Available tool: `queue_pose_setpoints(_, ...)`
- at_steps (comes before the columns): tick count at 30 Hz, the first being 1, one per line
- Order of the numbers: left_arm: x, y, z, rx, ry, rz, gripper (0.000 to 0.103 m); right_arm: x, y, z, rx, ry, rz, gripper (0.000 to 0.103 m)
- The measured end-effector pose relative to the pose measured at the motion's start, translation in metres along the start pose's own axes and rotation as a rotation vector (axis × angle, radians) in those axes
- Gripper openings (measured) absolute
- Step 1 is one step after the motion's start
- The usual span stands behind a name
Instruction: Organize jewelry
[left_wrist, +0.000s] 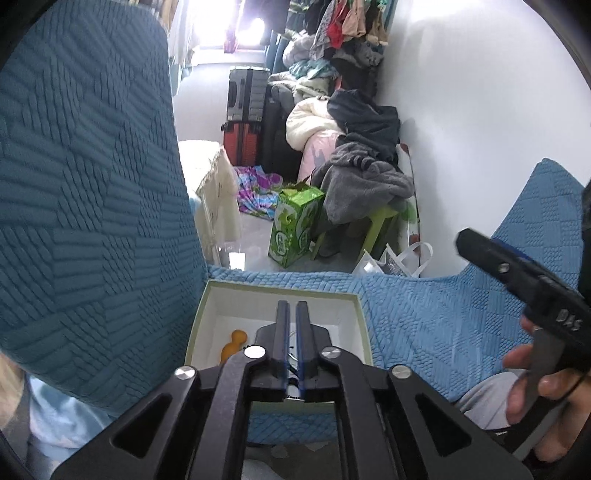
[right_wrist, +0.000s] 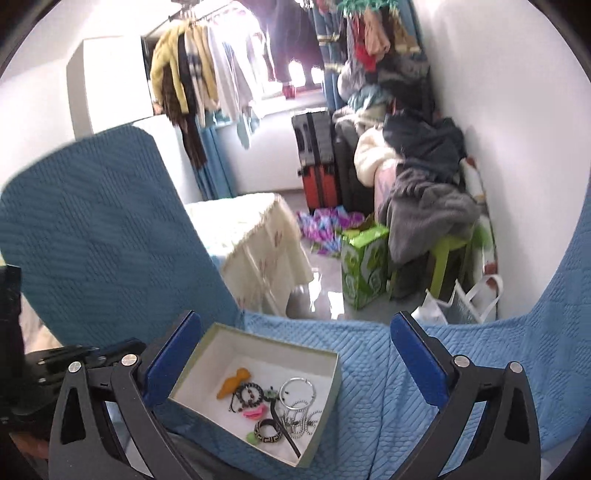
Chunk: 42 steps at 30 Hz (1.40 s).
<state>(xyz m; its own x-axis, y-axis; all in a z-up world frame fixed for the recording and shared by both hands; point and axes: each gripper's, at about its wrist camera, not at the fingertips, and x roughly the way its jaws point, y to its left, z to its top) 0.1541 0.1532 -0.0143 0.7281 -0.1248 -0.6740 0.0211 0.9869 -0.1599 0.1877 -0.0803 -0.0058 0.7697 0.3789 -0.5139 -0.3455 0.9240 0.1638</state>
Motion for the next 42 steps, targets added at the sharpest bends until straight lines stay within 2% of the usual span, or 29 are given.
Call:
queue_pose_setpoints(1,-0.005,-0.003,0.002,0.006,-0.005,-0.002,0.021,-0.006,0.0,0.002,0.001,-0.006,-0.001,0.103)
queue_pose_setpoints(3,-0.015,-0.008,0.003,0.009,-0.028,-0.007,0.055,-0.021,-0.002,0.007,0.006,-0.019,-0.002,0.103)
queue_pose_setpoints(5,-0.026,-0.013,0.003,0.017,-0.057,-0.005,0.064,-0.035,-0.004,0.01,0.015,-0.039,0.003,0.103)
queue_pose_setpoints(11,-0.054,-0.029,0.004,0.046,-0.098,0.01,0.067,-0.076,-0.008,0.01,0.029,-0.103,-0.016,0.103)
queue_pose_setpoints(14,-0.07,-0.034,-0.001,0.048,-0.133,0.019,0.082,-0.094,-0.005,0.0,0.034,-0.163,-0.093,0.103)
queue_pose_setpoints(17,-0.082,-0.038,-0.008,0.055,-0.152,0.033,0.083,-0.104,0.0,-0.015,0.021,-0.159,-0.095,0.103)
queue_pose_setpoints(25,-0.089,-0.037,-0.032,0.021,-0.133,0.044,0.083,-0.102,-0.007,-0.058,0.07,-0.04,-0.111,0.103)
queue_pose_setpoints(28,-0.087,-0.042,-0.039,0.037,-0.12,0.049,0.083,-0.101,-0.01,-0.07,0.075,-0.01,-0.124,0.103)
queue_pose_setpoints(32,-0.086,-0.051,-0.053,0.075,-0.098,0.045,0.083,-0.105,-0.011,-0.086,0.065,-0.013,-0.167,0.103)
queue_pose_setpoints(37,-0.077,-0.046,-0.064,0.054,-0.071,0.063,0.083,-0.1,-0.018,-0.103,0.075,0.042,-0.185,0.103)
queue_pose_setpoints(42,-0.062,-0.041,-0.072,0.069,-0.03,0.117,0.083,-0.096,-0.021,-0.117,0.066,0.045,-0.199,0.103)
